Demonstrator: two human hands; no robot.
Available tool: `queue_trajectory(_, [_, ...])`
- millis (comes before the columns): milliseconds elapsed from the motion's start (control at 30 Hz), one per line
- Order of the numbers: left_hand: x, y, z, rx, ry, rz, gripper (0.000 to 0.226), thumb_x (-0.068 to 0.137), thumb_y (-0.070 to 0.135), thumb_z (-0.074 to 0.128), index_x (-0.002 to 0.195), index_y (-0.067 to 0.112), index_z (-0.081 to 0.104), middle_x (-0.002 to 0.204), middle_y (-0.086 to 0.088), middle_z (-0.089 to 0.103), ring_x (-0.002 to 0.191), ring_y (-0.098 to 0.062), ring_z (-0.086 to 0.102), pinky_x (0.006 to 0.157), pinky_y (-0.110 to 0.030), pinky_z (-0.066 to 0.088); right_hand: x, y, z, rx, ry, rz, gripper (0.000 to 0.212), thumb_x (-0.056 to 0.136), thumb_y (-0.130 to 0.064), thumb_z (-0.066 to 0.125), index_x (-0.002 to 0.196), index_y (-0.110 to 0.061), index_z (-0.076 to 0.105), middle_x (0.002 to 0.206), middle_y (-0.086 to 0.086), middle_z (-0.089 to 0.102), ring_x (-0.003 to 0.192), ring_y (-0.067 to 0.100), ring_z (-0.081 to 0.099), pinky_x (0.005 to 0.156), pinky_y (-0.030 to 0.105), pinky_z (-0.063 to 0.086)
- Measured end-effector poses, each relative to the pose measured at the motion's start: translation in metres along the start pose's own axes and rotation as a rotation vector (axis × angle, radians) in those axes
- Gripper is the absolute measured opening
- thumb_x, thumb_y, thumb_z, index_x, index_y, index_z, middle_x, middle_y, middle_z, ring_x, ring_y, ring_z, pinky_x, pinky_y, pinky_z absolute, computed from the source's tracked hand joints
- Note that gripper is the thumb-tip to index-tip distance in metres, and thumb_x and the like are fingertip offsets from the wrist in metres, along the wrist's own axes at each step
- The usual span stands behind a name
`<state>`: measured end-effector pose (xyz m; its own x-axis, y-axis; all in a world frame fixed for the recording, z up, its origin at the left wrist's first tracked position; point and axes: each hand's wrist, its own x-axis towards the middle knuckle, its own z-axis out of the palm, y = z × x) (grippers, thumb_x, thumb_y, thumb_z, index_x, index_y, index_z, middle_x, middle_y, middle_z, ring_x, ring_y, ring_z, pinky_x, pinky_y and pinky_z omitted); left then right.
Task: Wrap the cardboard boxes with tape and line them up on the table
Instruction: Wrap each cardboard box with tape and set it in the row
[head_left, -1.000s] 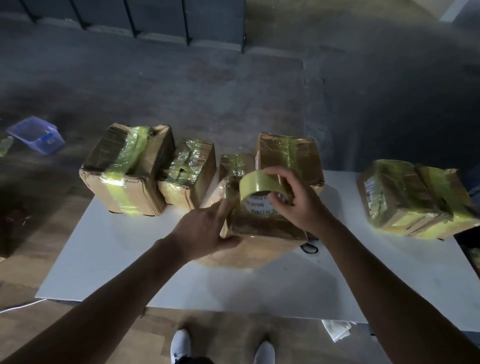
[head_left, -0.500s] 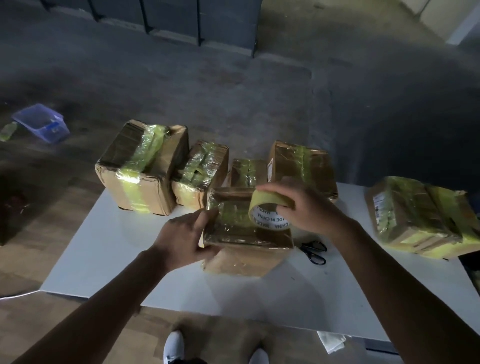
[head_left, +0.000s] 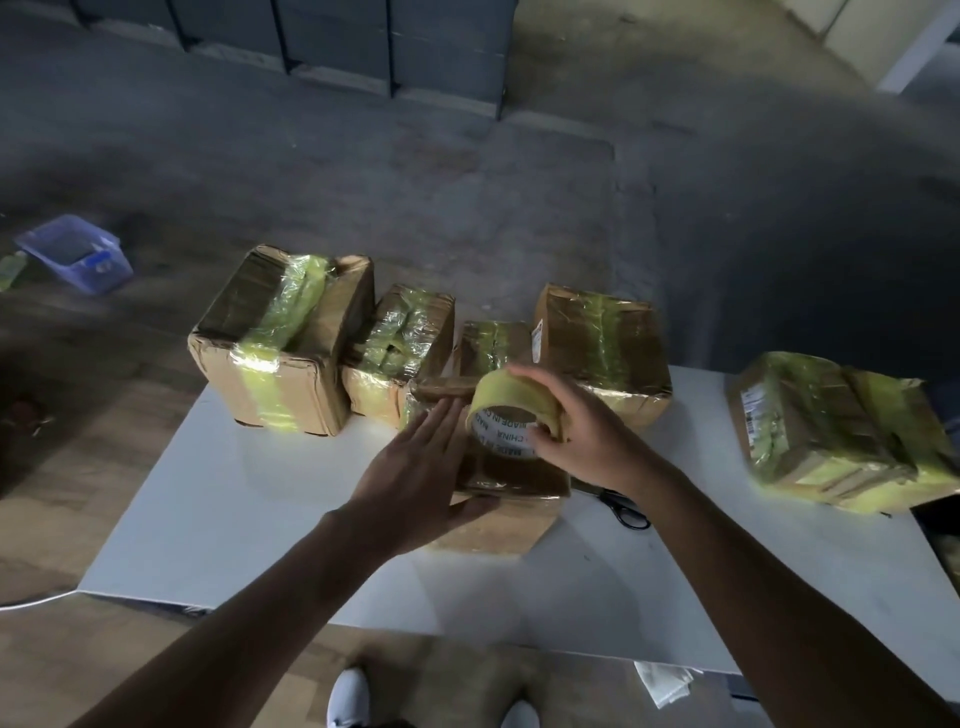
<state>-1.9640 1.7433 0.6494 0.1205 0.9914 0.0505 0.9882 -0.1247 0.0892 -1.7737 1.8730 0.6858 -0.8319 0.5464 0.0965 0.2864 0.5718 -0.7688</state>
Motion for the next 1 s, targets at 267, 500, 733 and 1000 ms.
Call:
queue_trajectory(267, [0.000, -0.002, 0.002, 0.033, 0.028, 0.058, 0.095, 0.087, 0.071, 0.037, 0.142, -0.006, 0.040, 0.146, -0.024, 0.041, 0.137, -0.036, 0.039, 0.113, -0.045, 0.032, -0.017, 0.003, -0.058, -0.134, 0.018, 0.121, 0.072, 0.078, 0.003, 0.058, 0.114, -0.059, 0.056, 0.119, -0.013, 0.058, 0.107, 0.001, 0.055, 0.077, 0.010, 0.047])
queue_trajectory(500, [0.014, 0.021, -0.007, 0.032, -0.045, -0.013, 0.113, 0.078, 0.085, 0.006, 0.153, 0.000, 0.012, 0.159, -0.021, 0.013, 0.149, -0.033, 0.010, 0.122, -0.046, 0.010, -0.013, -0.002, -0.044, -0.391, 0.071, -0.078, 0.051, 0.079, 0.006, 0.065, 0.122, -0.021, 0.064, 0.094, -0.007, 0.049, 0.085, 0.017, 0.055, 0.065, 0.027, 0.051])
queue_trajectory(733, [0.028, 0.033, 0.003, 0.033, -0.089, 0.036, 0.100, 0.089, 0.076, 0.017, 0.153, 0.002, -0.005, 0.162, -0.015, -0.004, 0.150, -0.027, -0.003, 0.122, -0.041, 0.004, -0.030, 0.017, -0.035, -0.001, 0.168, 0.000, 0.061, 0.087, 0.006, 0.059, 0.134, -0.031, 0.048, 0.129, -0.009, 0.048, 0.117, 0.009, 0.053, 0.081, 0.021, 0.056])
queue_trajectory(1000, [0.023, 0.033, 0.006, 0.025, -0.098, 0.056, 0.097, 0.086, 0.075, 0.009, 0.154, 0.005, 0.008, 0.160, -0.018, 0.007, 0.149, -0.031, 0.003, 0.122, -0.044, 0.009, -0.074, 0.060, -0.051, -0.069, 0.150, 0.211, 0.071, 0.078, 0.007, 0.060, 0.118, -0.051, 0.055, 0.121, -0.021, 0.056, 0.112, 0.002, 0.054, 0.081, 0.019, 0.054])
